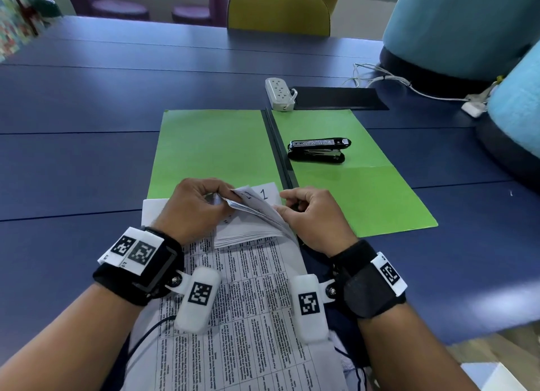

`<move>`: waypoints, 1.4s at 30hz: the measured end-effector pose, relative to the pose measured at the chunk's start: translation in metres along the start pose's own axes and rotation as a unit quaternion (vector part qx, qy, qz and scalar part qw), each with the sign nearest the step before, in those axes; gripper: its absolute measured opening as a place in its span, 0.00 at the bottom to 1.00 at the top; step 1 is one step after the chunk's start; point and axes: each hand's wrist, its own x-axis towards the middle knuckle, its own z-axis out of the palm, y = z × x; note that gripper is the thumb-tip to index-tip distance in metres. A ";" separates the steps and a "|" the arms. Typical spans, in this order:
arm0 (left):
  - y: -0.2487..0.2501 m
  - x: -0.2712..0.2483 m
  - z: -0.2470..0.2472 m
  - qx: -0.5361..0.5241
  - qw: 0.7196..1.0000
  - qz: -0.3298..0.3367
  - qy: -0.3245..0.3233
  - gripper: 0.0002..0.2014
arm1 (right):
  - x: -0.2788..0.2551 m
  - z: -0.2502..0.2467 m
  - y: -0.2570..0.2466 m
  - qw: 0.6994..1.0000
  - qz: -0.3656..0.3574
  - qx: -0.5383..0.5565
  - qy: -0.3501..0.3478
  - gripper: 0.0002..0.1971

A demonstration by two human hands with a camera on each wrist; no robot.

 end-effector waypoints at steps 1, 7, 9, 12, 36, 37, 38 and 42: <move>0.000 0.000 0.000 0.000 1.000 0.002 -0.001 0.18 | 0.000 0.000 0.000 1.000 0.000 0.000 -0.001 0.17; 0.002 0.000 0.000 -0.003 1.000 0.009 -0.007 0.20 | 0.000 -0.001 -0.001 1.000 0.002 0.009 -0.001 0.18; 0.002 0.000 0.000 -0.001 1.000 0.009 -0.008 0.21 | 0.000 0.000 -0.001 1.000 0.001 0.008 0.001 0.18; 0.003 0.000 0.000 0.000 1.000 0.008 -0.007 0.21 | 0.001 0.001 0.000 1.000 0.001 0.008 0.003 0.14; 0.028 0.022 -0.018 0.070 0.996 -0.061 0.014 0.09 | -0.001 -0.012 -0.015 0.997 0.006 0.045 0.057 0.13; 0.027 0.023 -0.017 0.073 0.995 -0.061 0.012 0.08 | -0.003 -0.016 -0.015 1.000 0.003 0.022 0.019 0.15; 0.027 0.023 -0.015 0.073 0.995 -0.062 0.010 0.07 | -0.004 -0.020 -0.015 0.999 0.005 -0.012 -0.035 0.17; 0.028 0.026 0.000 0.071 0.994 -0.078 -0.007 0.06 | -0.006 -0.039 -0.013 0.999 0.011 -0.029 -0.035 0.18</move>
